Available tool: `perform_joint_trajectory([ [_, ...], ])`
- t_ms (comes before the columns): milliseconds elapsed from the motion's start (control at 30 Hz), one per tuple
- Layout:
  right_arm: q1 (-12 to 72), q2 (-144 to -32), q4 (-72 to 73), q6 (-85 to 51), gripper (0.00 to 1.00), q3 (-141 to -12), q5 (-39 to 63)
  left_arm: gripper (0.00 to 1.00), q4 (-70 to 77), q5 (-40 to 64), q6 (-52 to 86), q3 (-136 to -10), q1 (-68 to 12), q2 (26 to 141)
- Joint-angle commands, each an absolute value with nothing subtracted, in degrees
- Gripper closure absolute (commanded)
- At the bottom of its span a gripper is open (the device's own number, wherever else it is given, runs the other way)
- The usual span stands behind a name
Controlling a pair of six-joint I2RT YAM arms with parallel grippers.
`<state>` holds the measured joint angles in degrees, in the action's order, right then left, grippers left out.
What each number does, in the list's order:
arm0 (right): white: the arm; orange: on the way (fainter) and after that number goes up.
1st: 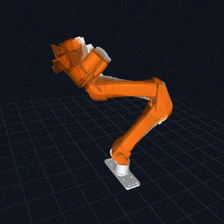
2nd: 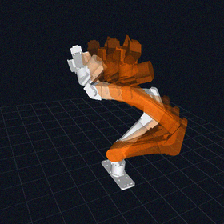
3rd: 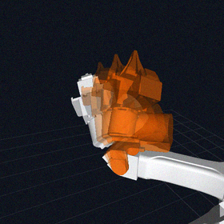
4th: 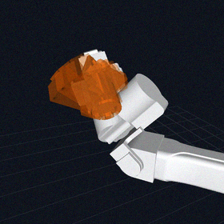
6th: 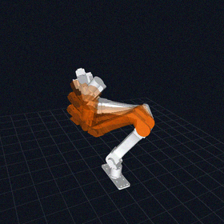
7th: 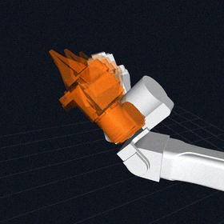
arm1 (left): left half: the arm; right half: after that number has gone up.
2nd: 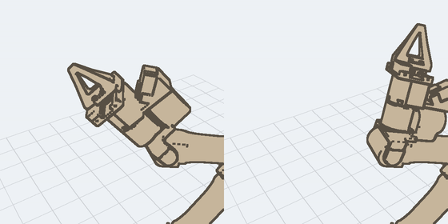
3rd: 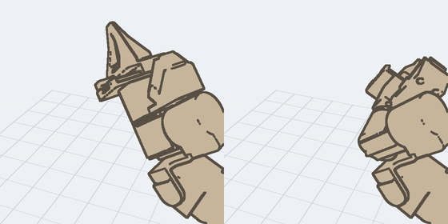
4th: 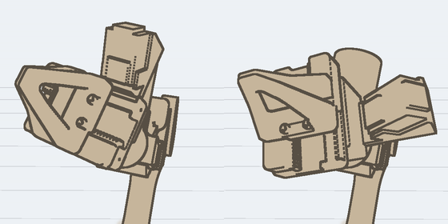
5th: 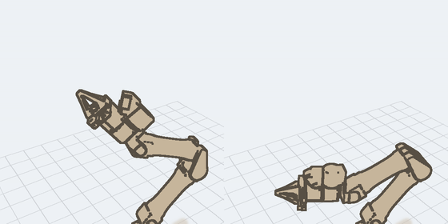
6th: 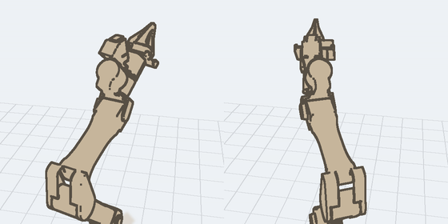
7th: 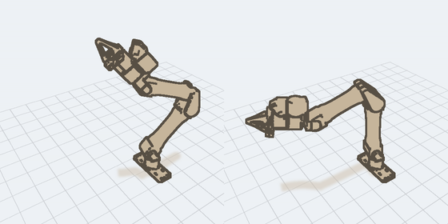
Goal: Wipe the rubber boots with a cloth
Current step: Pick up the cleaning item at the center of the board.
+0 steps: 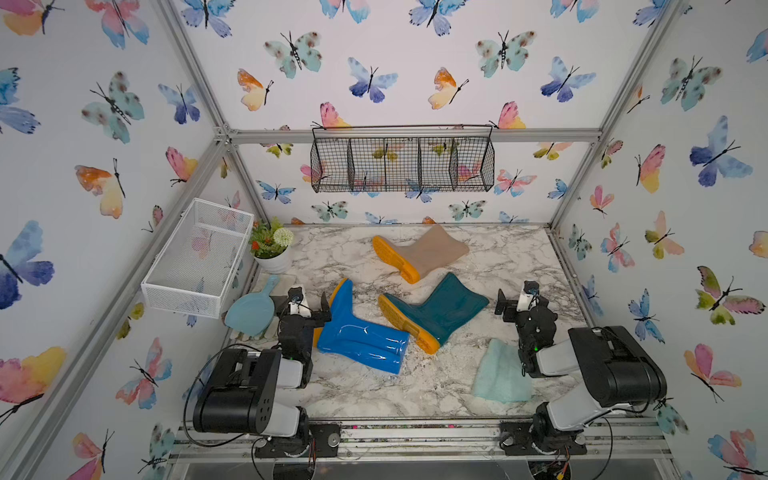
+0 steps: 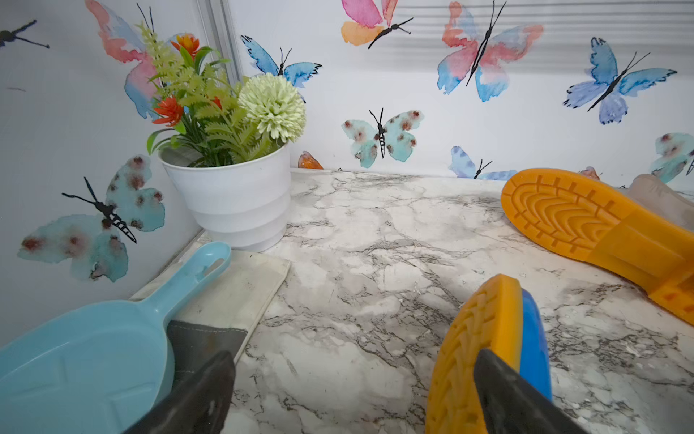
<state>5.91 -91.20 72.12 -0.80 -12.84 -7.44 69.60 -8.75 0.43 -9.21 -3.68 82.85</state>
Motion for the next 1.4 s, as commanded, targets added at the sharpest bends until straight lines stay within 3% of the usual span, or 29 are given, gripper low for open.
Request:
perform_joint_trajectory([
  [0, 5.5, -91.7, 72.8, -0.4, 0.01, -13.7, -7.0, 0.02, 70.5, -7.4, 0.4, -9.8, -3.2, 83.4],
  [767, 5.4, -91.9, 72.8, -0.5, 0.01, -14.1, -6.6, 0.02, 70.6, -7.4, 0.4, -9.7, -3.2, 83.3],
  [1067, 0.7, -89.6, 64.9, -2.4, 0.01, -15.9, 3.8, 0.02, 68.5, -6.7, 0.7, -10.4, -2.6, 83.0],
  [1167, 0.4, -89.0, 66.4, -2.7, 0.01, -15.5, 2.6, 0.02, 68.3, -7.0, 0.1, -10.3, -2.7, 81.3],
  [1367, -0.1, -78.3, 58.4, -4.6, 0.01, -16.3, 0.7, 0.02, 40.0, -11.4, 6.6, -20.0, -3.3, 66.9],
])
